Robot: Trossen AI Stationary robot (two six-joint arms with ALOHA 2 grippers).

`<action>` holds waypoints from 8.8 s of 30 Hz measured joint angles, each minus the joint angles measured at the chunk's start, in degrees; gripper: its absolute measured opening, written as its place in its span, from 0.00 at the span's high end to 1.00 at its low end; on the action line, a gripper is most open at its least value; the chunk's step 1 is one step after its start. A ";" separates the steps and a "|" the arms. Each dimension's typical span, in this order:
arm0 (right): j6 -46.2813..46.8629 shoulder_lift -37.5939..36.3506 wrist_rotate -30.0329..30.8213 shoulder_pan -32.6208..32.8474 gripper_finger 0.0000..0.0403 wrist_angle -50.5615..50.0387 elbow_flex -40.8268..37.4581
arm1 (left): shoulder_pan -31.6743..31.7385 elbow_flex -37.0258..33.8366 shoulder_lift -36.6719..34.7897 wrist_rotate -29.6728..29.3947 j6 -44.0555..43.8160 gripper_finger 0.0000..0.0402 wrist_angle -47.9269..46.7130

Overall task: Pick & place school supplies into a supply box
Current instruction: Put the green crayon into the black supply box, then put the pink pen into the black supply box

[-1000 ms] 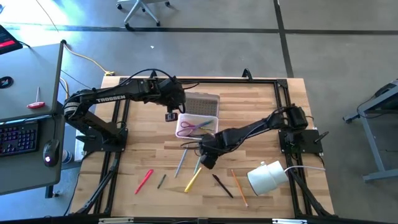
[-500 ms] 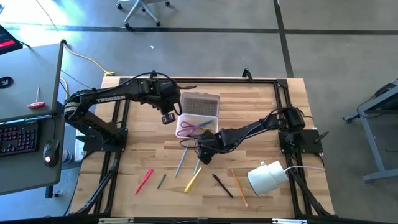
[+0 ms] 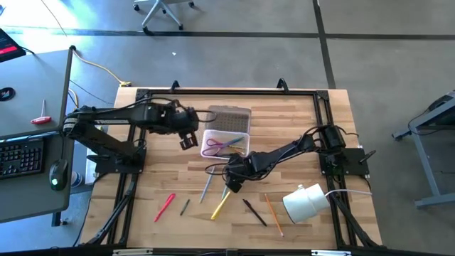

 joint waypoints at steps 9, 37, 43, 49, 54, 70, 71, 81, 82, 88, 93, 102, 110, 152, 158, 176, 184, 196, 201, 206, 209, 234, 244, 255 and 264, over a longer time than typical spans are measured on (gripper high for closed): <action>-2.56 -0.24 -3.93 1.90 0.96 -1.26 -0.04 | -8.34 0.09 -4.43 -7.22 -8.38 0.79 -4.67; -41.51 -2.79 -4.33 -10.29 0.99 -5.27 6.12 | -13.21 0.02 -6.26 -11.51 -19.05 0.79 -10.81; -41.33 -2.38 -5.31 -10.26 0.97 -5.24 6.14 | -13.21 -0.29 -6.28 -11.56 -26.42 0.79 -16.72; -41.56 -2.38 -6.28 -10.63 0.83 -6.06 6.14 | -14.03 -7.54 -7.22 -8.75 -36.55 0.79 -16.91; -41.58 -2.38 -2.30 -10.60 0.74 -6.27 6.16 | -17.90 -14.14 -6.99 1.60 -43.28 0.79 -15.92; -46.67 -2.40 -2.62 -10.62 0.71 -5.80 6.16 | -30.48 -31.67 -5.98 29.97 -47.59 0.79 12.28; -46.68 -2.40 -2.63 -10.62 0.71 -5.80 6.16 | -31.34 -33.13 -5.42 30.71 -46.28 0.79 15.47; -46.11 -2.43 -2.66 -10.61 0.71 -5.62 6.20 | -35.09 -36.52 -1.01 38.65 -47.95 0.76 28.39; -46.07 -2.43 -2.68 -10.58 0.71 -5.50 6.21 | -35.06 -36.52 -0.87 38.92 -47.21 0.74 28.61; -44.66 -2.43 -3.93 -10.58 0.71 -5.27 6.21 | -34.96 -36.54 0.00 35.28 -42.29 0.53 29.22; -44.82 -2.43 -5.59 -10.58 0.71 -5.38 6.21 | -35.32 -36.54 2.76 35.29 -42.34 0.39 31.38; -46.41 -2.45 -5.51 -10.58 0.71 -5.34 6.21 | -35.70 -36.04 12.22 35.41 -45.17 0.39 30.12; -48.73 -2.45 -5.46 -10.58 0.71 -5.36 6.21 | -35.72 -36.09 12.97 32.52 -48.58 0.55 28.58; -37.73 -8.45 5.63 -2.84 0.71 -12.05 6.40 | -10.06 -19.39 13.24 15.15 -9.95 0.82 2.45; -36.99 -8.72 5.33 -2.67 0.71 -12.03 6.40 | -15.55 -22.47 13.19 17.62 -7.43 0.58 3.58; -38.64 -8.72 4.90 -2.70 0.71 -12.15 6.36 | -23.70 -30.92 7.39 12.01 -16.74 0.60 16.89; -40.04 -8.70 4.88 -2.73 0.71 -12.30 6.32 | -23.70 -29.00 -13.38 2.38 -12.31 0.57 11.05; -40.02 -8.68 4.88 -2.73 0.71 -11.68 6.32 | -23.68 -48.43 -47.05 2.04 -11.87 0.56 26.36; -40.05 -8.68 4.88 -2.73 0.71 -10.94 6.32 | -23.70 -60.99 -47.37 11.67 -12.79 0.56 39.49; -40.04 -8.66 4.76 -2.73 0.71 -9.61 6.32 | -23.70 -68.29 -44.44 10.63 -12.93 0.56 47.73; -40.05 -8.66 3.63 -2.73 0.71 -9.04 6.32 | -23.70 -69.88 -42.02 10.59 -13.88 0.56 48.30; -41.14 -8.66 2.30 -2.73 0.71 -7.92 6.32 | -23.75 -69.68 -22.50 7.99 -18.22 0.60 59.21; -41.14 -8.66 2.28 -2.73 0.71 -7.92 6.32 | -23.75 -71.93 -11.88 0.20 -29.82 0.86 71.96; -41.56 -8.66 2.28 -2.73 0.71 -7.87 6.32 | -23.64 -72.00 -9.54 -1.70 -32.76 0.75 73.36; -41.56 -8.66 2.26 -2.73 0.71 -7.66 6.32 | -23.64 -70.19 -10.32 -1.75 -30.71 0.69 70.89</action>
